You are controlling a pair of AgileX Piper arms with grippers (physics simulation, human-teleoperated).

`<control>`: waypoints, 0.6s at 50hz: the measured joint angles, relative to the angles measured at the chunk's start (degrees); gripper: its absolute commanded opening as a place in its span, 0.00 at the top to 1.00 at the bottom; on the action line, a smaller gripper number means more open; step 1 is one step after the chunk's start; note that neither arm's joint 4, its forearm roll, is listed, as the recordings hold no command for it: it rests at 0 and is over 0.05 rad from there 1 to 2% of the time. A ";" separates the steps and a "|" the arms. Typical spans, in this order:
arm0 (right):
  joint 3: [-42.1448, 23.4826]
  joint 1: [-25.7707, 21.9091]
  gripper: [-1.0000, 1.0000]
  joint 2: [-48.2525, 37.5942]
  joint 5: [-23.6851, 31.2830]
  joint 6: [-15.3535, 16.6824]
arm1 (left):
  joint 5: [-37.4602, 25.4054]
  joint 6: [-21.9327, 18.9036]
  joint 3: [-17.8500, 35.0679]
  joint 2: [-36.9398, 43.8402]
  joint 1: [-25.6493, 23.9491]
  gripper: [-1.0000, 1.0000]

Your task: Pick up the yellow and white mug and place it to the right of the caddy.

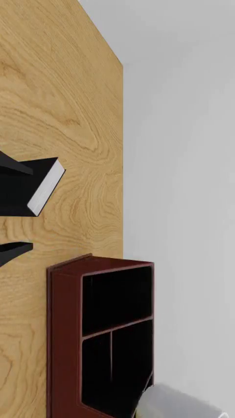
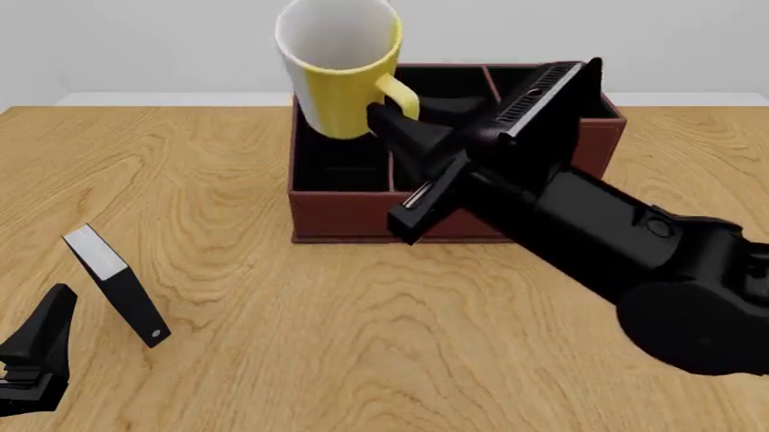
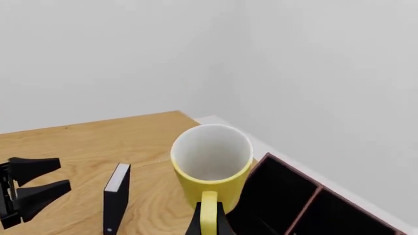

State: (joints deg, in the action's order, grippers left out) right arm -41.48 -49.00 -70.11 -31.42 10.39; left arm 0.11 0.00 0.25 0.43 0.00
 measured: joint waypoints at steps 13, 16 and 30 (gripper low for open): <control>1.50 2.52 1.00 4.66 2.04 1.33 | 0.00 0.00 0.00 0.00 0.00 0.00; 1.84 3.35 1.00 5.50 2.42 1.45 | 0.00 0.00 0.00 0.00 0.00 0.00; 3.23 7.89 1.00 8.93 4.29 1.58 | 0.00 0.00 0.00 0.00 0.00 0.00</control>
State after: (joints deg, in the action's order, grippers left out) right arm -38.25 -41.11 -61.18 -27.13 11.97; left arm 0.11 0.00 0.25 0.43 0.00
